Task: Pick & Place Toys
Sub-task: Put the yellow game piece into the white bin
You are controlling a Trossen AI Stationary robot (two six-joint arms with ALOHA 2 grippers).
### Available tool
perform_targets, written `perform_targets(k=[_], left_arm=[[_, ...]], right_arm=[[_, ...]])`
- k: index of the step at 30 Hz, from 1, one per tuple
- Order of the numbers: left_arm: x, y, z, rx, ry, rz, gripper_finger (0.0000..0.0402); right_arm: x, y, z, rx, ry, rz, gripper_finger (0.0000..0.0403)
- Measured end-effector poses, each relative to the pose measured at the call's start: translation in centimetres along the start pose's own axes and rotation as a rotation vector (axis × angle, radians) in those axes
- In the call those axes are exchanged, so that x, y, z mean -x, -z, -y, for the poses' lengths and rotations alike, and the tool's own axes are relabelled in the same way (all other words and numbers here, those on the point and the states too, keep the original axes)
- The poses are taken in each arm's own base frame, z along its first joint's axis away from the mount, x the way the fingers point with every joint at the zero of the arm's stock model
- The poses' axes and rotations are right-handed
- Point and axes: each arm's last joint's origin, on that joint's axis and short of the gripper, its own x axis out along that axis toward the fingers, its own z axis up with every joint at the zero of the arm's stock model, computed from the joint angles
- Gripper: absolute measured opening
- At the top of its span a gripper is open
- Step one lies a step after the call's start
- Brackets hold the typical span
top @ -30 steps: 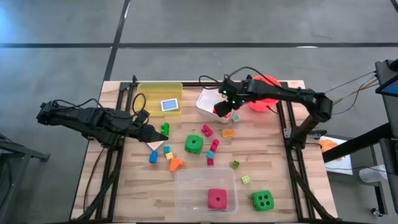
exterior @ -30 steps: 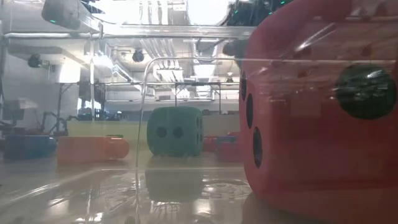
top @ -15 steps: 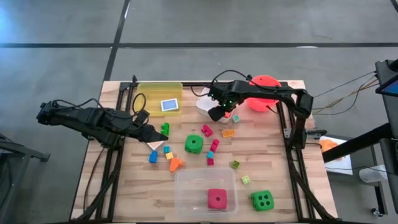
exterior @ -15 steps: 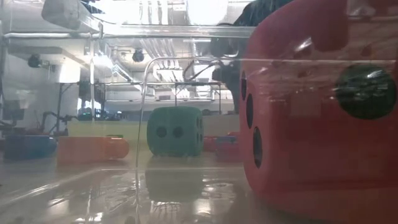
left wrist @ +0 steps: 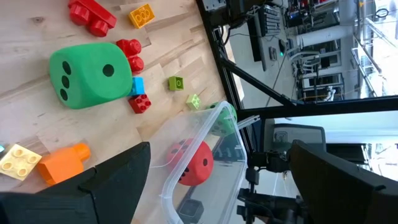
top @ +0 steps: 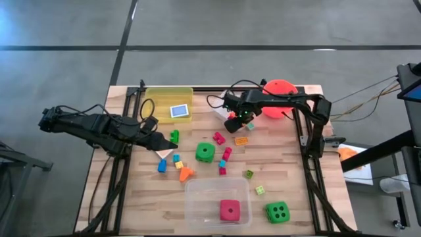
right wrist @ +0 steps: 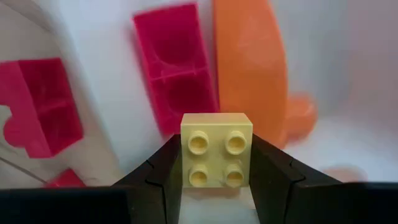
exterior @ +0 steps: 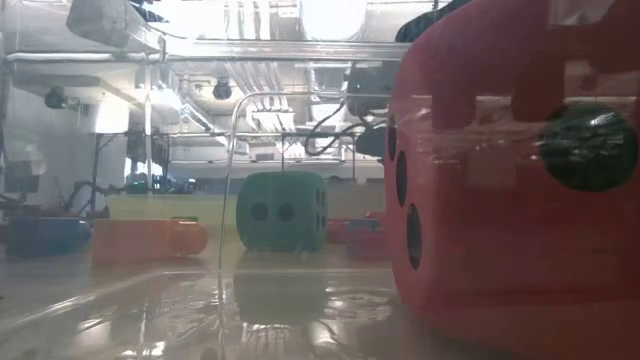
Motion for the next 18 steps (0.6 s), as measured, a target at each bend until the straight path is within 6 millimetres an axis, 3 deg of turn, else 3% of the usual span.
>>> perform_targets(k=[18], left_arm=[[-0.01, 0.01, 0.0, 0.001, 0.001, 0.0, 0.037]], right_arm=[[-0.09, -0.08, -0.08, 0.04, -0.014, 0.009, 0.013]])
